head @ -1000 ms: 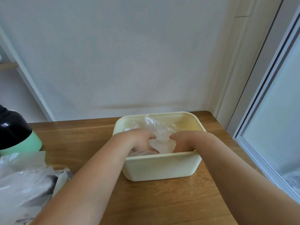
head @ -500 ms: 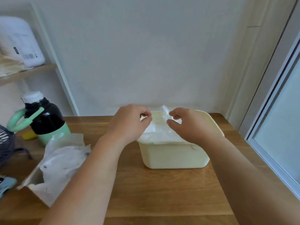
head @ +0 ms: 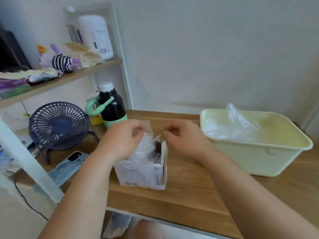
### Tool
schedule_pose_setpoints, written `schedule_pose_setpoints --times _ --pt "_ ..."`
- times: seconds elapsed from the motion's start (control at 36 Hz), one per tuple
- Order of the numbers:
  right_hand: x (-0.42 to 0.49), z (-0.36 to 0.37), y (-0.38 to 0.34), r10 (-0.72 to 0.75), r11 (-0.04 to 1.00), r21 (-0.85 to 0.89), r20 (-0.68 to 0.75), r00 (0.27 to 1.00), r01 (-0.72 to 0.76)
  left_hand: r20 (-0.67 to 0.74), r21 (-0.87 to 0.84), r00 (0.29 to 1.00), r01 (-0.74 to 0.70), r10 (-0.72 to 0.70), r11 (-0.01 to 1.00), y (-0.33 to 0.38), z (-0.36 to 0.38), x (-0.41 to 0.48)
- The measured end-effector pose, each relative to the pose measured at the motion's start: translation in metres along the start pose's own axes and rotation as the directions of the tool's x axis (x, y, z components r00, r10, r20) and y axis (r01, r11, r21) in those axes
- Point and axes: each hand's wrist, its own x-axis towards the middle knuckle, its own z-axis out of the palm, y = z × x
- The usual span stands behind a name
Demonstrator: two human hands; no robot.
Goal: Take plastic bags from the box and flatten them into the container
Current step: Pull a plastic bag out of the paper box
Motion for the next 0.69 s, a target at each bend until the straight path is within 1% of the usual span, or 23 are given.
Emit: schedule_pose_setpoints --times 0.08,0.17,0.25,0.31,0.36,0.42,0.47,0.53,0.58,0.61,0.64,0.69 --pt "0.004 0.021 -0.004 -0.003 1.0 0.014 0.064 0.998 0.002 0.027 -0.053 0.999 0.041 -0.04 0.998 -0.015 0.003 -0.005" --pt "0.005 0.037 -0.004 0.008 0.999 0.032 0.128 0.992 -0.012 0.024 -0.05 0.998 0.056 -0.055 0.997 -0.023 0.003 -0.006" --pt "0.003 0.043 0.0 0.021 0.998 0.054 0.158 0.987 -0.03 0.053 -0.079 0.995 0.086 -0.082 0.993 -0.029 0.003 -0.006" --pt "0.003 0.042 0.001 0.028 0.997 0.06 0.171 0.985 -0.038 0.057 -0.11 0.996 0.075 -0.069 0.991 -0.032 0.005 -0.006" --pt "0.004 0.04 0.0 0.032 0.994 0.095 0.183 0.983 -0.05 0.007 -0.173 0.999 0.051 -0.05 0.984 -0.032 0.008 -0.005" --pt "0.006 0.038 -0.002 0.047 0.988 0.138 0.182 0.982 -0.072 -0.091 -0.24 0.995 0.009 -0.032 0.971 -0.03 0.009 -0.004" --pt "0.007 0.036 -0.003 0.061 0.981 0.172 0.175 0.983 -0.091 -0.208 -0.308 0.978 -0.063 -0.003 0.949 -0.025 0.008 -0.003" --pt "0.008 0.034 -0.004 0.076 0.972 0.203 0.19 0.979 -0.115 -0.314 -0.402 0.949 -0.145 0.012 0.904 -0.02 0.006 -0.001" --pt "0.008 0.032 -0.004 0.082 0.976 0.179 0.235 0.968 -0.126 -0.405 -0.534 0.914 -0.216 -0.023 0.818 -0.014 0.004 0.001" --pt "0.008 0.031 -0.004 0.078 0.982 0.147 0.26 0.962 -0.12 -0.432 -0.619 0.901 -0.254 -0.052 0.743 -0.011 0.002 0.003" --pt "0.008 0.031 -0.005 0.074 0.986 0.123 0.28 0.957 -0.112 -0.433 -0.721 0.898 -0.289 -0.083 0.63 -0.009 0.0 0.004" --pt "0.008 0.03 -0.005 0.07 0.982 0.153 0.264 0.962 -0.113 -0.362 -0.901 0.925 -0.315 -0.115 0.299 -0.005 -0.005 0.007"
